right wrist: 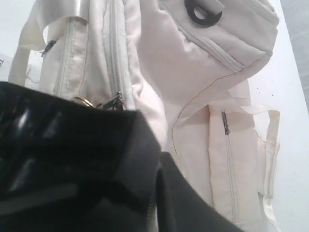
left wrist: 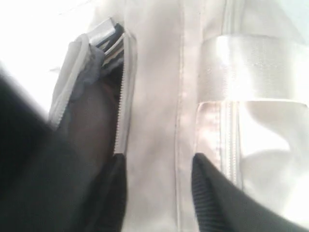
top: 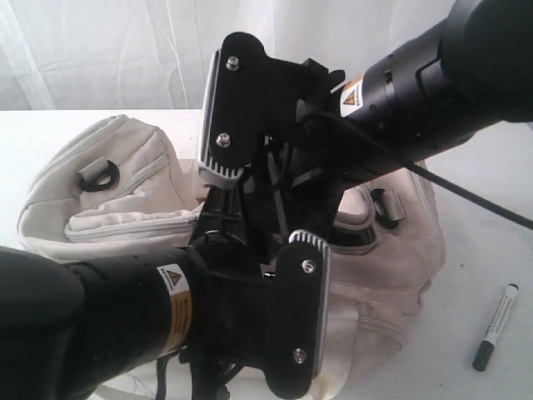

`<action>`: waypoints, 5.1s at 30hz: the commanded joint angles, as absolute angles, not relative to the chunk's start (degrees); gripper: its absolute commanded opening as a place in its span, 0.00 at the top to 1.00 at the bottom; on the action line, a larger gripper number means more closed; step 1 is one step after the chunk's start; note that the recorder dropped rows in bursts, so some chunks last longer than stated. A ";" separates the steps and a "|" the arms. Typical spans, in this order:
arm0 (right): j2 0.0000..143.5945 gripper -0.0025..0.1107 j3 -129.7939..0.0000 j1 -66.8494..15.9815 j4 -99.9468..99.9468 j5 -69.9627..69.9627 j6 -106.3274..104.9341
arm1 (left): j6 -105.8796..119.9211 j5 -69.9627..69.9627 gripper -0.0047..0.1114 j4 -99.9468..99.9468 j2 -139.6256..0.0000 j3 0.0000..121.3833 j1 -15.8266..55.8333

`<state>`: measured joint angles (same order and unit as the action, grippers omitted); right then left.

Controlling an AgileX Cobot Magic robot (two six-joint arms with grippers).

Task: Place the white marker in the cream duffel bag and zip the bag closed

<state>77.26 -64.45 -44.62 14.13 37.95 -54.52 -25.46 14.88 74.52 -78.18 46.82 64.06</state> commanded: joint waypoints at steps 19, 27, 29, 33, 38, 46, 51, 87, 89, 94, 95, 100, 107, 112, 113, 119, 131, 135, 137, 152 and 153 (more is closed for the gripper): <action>74.51 0.98 -67.22 -44.46 12.99 31.11 -53.79 | -26.86 26.47 0.96 58.70 -80.02 46.22 64.06; 74.51 0.98 -69.84 -44.46 12.88 31.11 -53.79 | -27.17 26.35 0.96 52.87 -78.69 38.38 64.06; 74.51 0.98 -69.83 -44.46 12.88 30.94 -53.79 | -27.40 25.23 0.96 51.76 -78.69 36.77 64.06; 74.51 0.98 -70.15 -44.46 12.88 30.02 -53.79 | -29.86 22.98 0.96 51.06 -78.69 34.10 64.06; 74.51 0.98 -70.16 -44.46 12.88 29.87 -53.79 | -29.87 23.41 0.96 51.63 -78.13 33.83 64.06; 74.51 0.98 -70.24 -44.46 11.72 27.80 -53.99 | -29.87 22.59 0.96 51.59 -72.32 34.15 64.06; 74.27 0.98 -70.35 -44.46 11.72 24.66 -53.99 | -29.87 22.47 0.96 51.24 -71.33 34.15 64.06; 75.16 0.98 -74.89 -42.24 3.43 29.42 -50.27 | -20.64 17.81 0.47 63.61 -63.34 47.03 64.06; 75.16 0.98 -74.89 -42.24 4.93 29.42 -50.88 | -20.64 17.72 0.47 63.85 -64.00 47.03 64.06; 75.16 0.98 -74.89 -42.24 6.11 29.42 -51.32 | -20.64 18.09 0.47 66.11 -66.51 47.03 64.06; 75.16 0.98 -74.89 -42.24 6.70 29.42 -51.32 | -20.64 18.17 0.47 66.52 -67.07 47.03 64.06; 75.16 0.98 -74.89 -42.24 8.59 29.96 -52.62 | -20.78 18.06 0.47 70.77 -69.66 47.03 64.06; 75.16 0.98 -74.89 -42.24 9.19 30.54 -52.62 | -21.12 19.71 0.47 72.31 -73.26 47.03 61.19; 75.16 0.98 -74.89 -42.24 10.89 30.68 -54.02 | -22.21 16.18 0.47 72.31 -74.52 47.03 57.85; 75.16 0.98 -74.89 -42.24 10.89 30.68 -54.02 | -22.30 15.34 0.47 72.31 -74.68 47.03 57.72; 75.16 0.98 -74.89 -42.24 11.13 30.68 -54.02 | -24.59 15.03 0.65 71.64 -76.20 47.03 57.30; 74.96 0.98 -76.52 -42.24 9.40 26.59 -56.58 | -24.06 16.37 0.96 61.86 -76.65 46.82 57.30; 74.96 0.98 -78.22 -42.24 7.04 26.46 -56.58 | -24.06 16.61 0.96 59.47 -76.55 46.79 57.40; 75.10 0.98 -78.96 -42.24 6.02 26.23 -56.58 | -24.06 16.12 0.96 58.74 -76.29 46.79 57.40; 77.82 0.98 -81.55 -36.85 4.28 25.44 -56.11 | -17.92 19.71 0.96 47.81 -72.73 46.69 57.40; 77.82 0.98 -81.55 -36.52 4.41 25.45 -56.11 | -16.65 20.49 0.96 46.44 -72.64 46.57 57.40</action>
<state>78.29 -80.63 -37.77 4.80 28.28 -56.08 -19.51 17.85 49.82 -73.65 46.88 57.40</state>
